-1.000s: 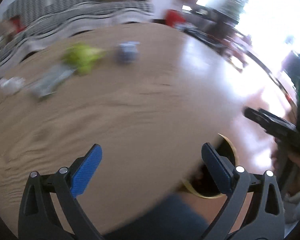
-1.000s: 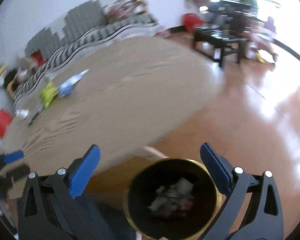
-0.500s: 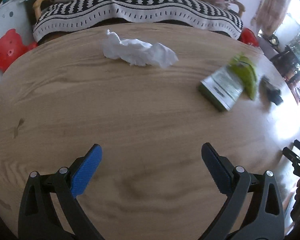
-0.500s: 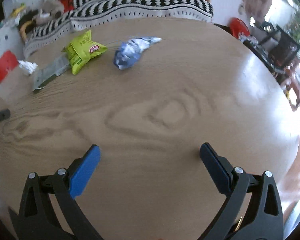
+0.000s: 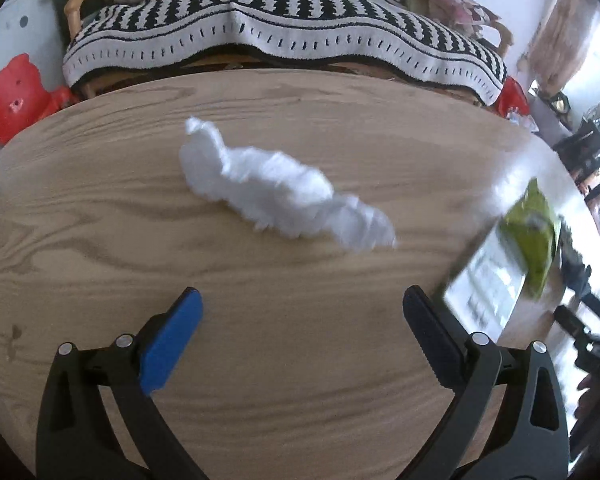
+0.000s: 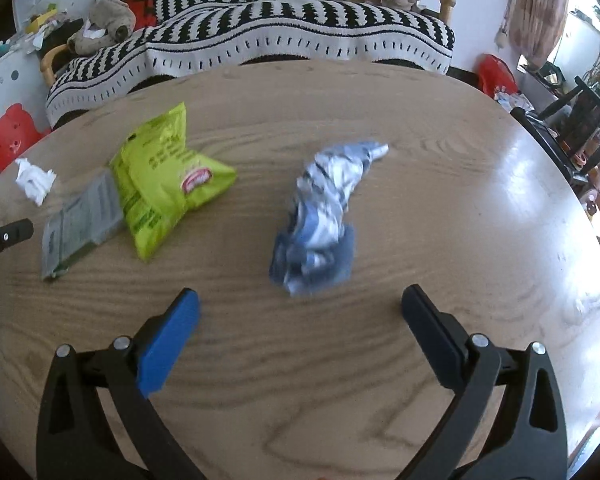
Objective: Collect trash
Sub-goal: 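Move both grippers back over the table toward the tissue and foil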
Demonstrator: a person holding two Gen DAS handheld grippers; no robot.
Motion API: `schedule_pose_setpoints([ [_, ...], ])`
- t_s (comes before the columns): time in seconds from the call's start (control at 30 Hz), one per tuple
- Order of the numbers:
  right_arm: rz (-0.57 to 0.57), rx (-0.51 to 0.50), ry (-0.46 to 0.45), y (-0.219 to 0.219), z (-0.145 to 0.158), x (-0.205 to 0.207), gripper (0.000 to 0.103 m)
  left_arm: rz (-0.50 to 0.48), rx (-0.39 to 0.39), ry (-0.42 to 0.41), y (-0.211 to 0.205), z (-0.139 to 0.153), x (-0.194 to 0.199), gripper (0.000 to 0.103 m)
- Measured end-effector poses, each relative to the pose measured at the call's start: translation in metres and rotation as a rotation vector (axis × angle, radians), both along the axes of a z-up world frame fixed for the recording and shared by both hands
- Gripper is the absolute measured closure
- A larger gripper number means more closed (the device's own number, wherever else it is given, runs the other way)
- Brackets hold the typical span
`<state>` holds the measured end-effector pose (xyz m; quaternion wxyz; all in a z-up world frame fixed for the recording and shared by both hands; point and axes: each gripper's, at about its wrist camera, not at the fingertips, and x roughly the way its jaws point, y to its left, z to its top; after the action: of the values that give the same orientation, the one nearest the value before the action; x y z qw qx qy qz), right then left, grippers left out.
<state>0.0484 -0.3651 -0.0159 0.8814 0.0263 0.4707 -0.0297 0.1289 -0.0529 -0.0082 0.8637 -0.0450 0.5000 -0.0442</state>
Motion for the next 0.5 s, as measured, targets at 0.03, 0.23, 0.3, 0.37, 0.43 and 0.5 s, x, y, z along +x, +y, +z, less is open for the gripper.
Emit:
schedule_pose_setpoints([
  [0.03, -0.004, -0.001, -0.005, 0.000, 0.000, 0.002, 0.005, 0.006, -0.008, 0.001, -0.001, 0.000, 0.004, 0.006],
  [0.23, 0.007, 0.001, -0.018, -0.003, -0.001, 0.006, 0.005, 0.059, -0.047, 0.008, -0.009, 0.002, 0.029, 0.006],
  [0.3, 0.008, 0.001, -0.015, -0.005, -0.001, 0.008, 0.005, 0.075, -0.027, 0.006, -0.009, 0.001, 0.037, 0.006],
  [0.37, 0.009, 0.000, -0.013, -0.005, -0.001, 0.011, 0.005, 0.079, -0.005, 0.004, -0.009, 0.000, 0.043, 0.006],
  [0.43, 0.013, 0.000, -0.015, -0.005, -0.001, 0.013, 0.005, 0.077, 0.012, 0.003, -0.007, 0.000, 0.046, 0.006],
  [0.5, 0.016, 0.001, -0.018, -0.006, -0.001, 0.012, 0.005, 0.070, 0.019, 0.004, -0.004, 0.000, 0.047, 0.006],
])
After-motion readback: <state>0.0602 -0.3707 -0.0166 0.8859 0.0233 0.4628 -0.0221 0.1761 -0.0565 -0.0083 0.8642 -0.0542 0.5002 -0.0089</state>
